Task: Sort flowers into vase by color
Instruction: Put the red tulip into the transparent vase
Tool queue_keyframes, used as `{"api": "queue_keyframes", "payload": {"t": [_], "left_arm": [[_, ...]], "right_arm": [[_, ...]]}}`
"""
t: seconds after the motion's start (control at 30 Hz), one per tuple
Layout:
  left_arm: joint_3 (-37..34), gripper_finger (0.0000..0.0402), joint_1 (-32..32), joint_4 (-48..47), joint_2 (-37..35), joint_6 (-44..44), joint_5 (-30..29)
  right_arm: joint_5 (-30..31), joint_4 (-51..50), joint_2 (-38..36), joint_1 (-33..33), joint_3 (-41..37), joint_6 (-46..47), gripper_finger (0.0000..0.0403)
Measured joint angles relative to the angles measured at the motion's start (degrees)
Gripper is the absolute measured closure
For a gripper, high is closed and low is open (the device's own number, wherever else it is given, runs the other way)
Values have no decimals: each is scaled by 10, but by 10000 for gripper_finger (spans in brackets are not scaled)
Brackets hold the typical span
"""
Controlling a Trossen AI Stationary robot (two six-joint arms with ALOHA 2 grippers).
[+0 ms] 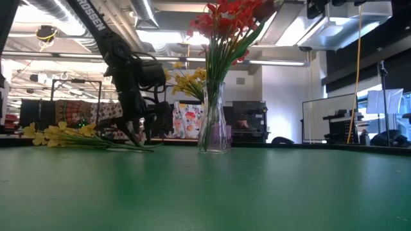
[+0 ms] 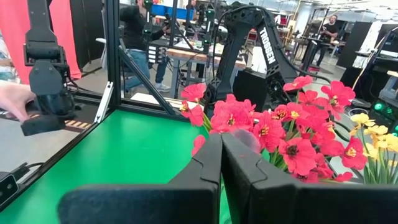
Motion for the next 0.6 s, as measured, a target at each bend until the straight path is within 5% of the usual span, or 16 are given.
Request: {"api": "queue_keyframes", "payload": {"t": [0.6], "left_arm": [[-2,259,3,-25,1,-15,13]], "right_arm": [[0,-3,0,0,0,0,393]]}}
